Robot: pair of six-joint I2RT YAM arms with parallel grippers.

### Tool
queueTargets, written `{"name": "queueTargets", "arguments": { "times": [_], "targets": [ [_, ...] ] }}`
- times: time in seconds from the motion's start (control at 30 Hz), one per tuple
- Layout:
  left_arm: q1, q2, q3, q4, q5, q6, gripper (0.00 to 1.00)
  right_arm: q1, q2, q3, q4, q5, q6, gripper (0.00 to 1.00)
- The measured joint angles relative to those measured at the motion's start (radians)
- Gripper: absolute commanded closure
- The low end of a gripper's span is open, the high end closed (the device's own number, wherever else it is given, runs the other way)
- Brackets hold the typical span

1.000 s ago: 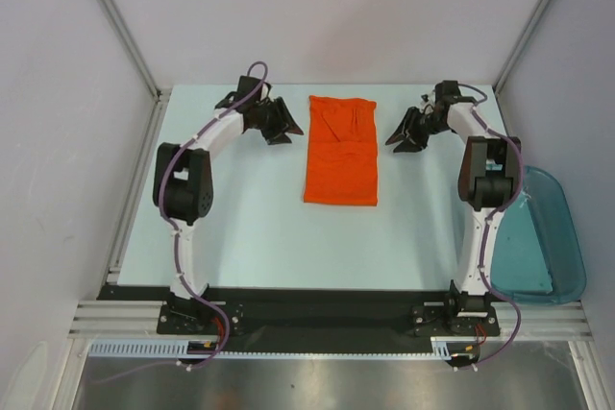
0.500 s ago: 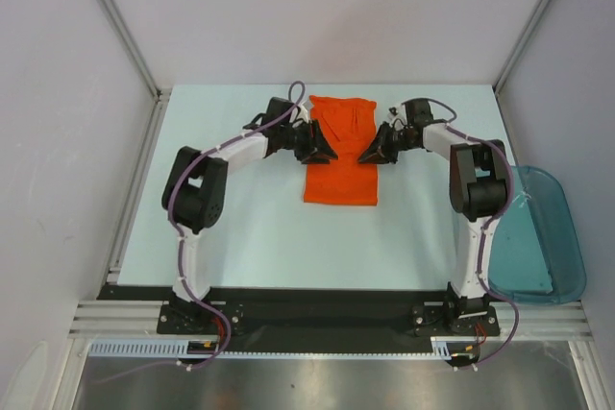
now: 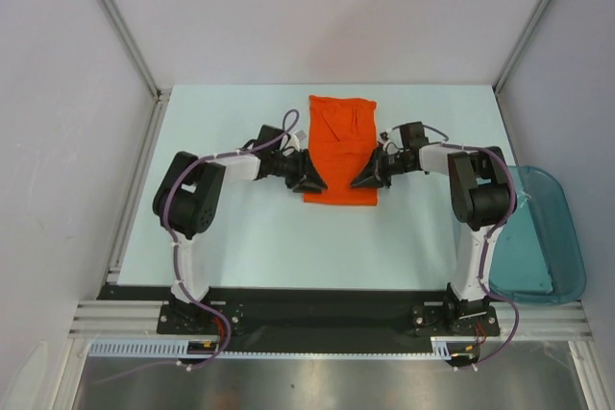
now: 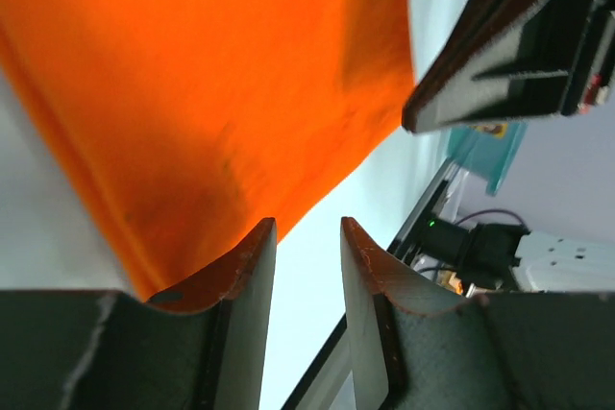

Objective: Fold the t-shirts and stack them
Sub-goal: Fold the tshirt

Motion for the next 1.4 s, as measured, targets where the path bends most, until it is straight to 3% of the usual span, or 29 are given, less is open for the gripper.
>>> {"name": "queueTargets", "arguments": {
  "times": [0.17, 0.37, 0.63, 0.87, 1.13, 1.4],
  "targets": [
    [0.002, -0.008, -0.069, -0.005, -0.014, 0.034, 0.63, 0.039, -0.006, -0.111, 0.082, -0.013, 0.023, 0.91],
    [0.012, -0.001, -0.078, -0.025, -0.043, 0.090, 0.63, -0.016, 0.009, -0.167, 0.116, 0.003, 0.022, 0.92],
    [0.027, -0.117, -0.187, -0.055, -0.072, 0.145, 0.60, -0.075, -0.087, -0.232, -0.029, 0.082, -0.097, 0.91],
    [0.027, -0.211, -0.172, -0.080, -0.056, 0.090, 0.59, -0.022, -0.222, -0.185, -0.107, 0.129, -0.093, 0.89],
    [0.006, -0.089, -0.080, 0.096, -0.025, -0.053, 0.61, 0.074, -0.053, -0.034, 0.003, 0.127, -0.007, 0.89],
    [0.020, -0.039, -0.125, 0.044, -0.068, -0.019, 0.60, 0.044, -0.013, -0.135, 0.003, 0.117, -0.025, 0.89]
  ]
}}
